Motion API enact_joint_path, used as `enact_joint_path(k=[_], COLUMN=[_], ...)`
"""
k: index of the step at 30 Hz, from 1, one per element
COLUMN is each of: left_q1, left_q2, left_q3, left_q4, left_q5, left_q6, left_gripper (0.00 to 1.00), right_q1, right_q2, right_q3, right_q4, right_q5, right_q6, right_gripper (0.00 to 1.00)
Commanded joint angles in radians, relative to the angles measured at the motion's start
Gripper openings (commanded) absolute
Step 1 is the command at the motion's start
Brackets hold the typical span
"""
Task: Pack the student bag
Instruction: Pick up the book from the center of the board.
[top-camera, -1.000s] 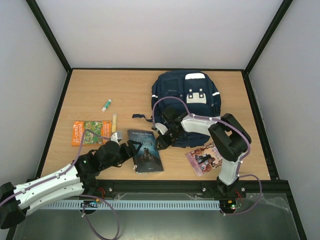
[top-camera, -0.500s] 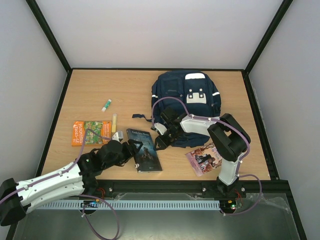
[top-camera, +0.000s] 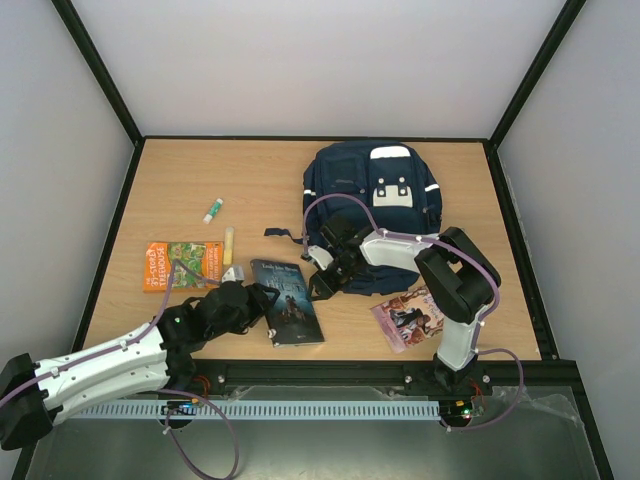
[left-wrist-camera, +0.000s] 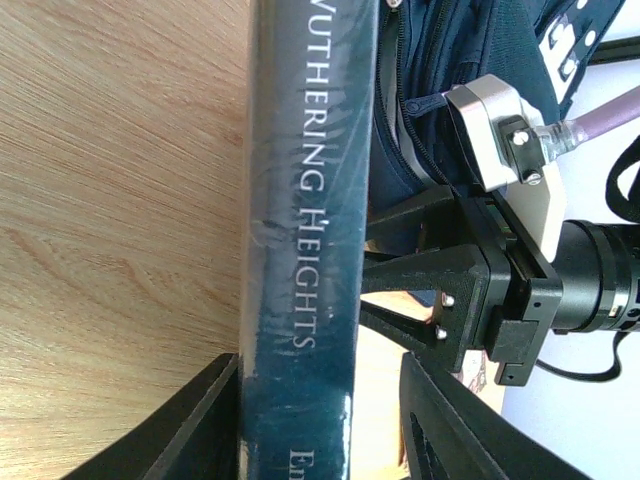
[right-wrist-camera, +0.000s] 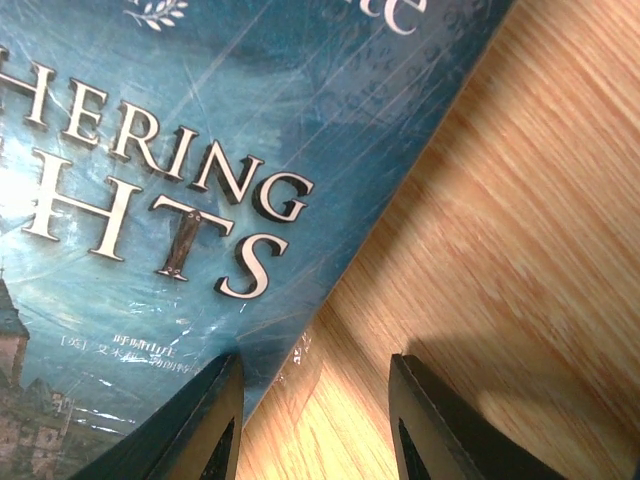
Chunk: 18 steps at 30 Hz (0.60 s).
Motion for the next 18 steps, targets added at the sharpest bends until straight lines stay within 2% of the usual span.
enact_joint_path(k=[1,11,14,18], left_q1=[-0.008,-0.008,-0.008,-0.007], left_q2=[-0.005,0.023,0.023,-0.001], left_q3=[0.011,0.011,0.019,0.073], left_q4=[0.100,0.117,0.091,-0.006], left_q5=[0.021,0.053,0.048,0.022], left_q6=[-0.022,-0.054,-0.058,-0.041], left_gripper=[0.42,0.22,0.16,0.03], right_q1=[0.021,0.020,0.021,0.016], right_q2=[0.072,0.070,0.070,0.048], right_q3=[-0.028,-0.030,-0.029,-0.020], right_q4=[-0.030,-0.028,-0.027,-0.039], right_q5=[0.063,0.064,0.064,0.071], right_q6=[-0.008,-0.008,-0.009,-0.010], right_gripper=[0.41,0.41,0.41,0.41])
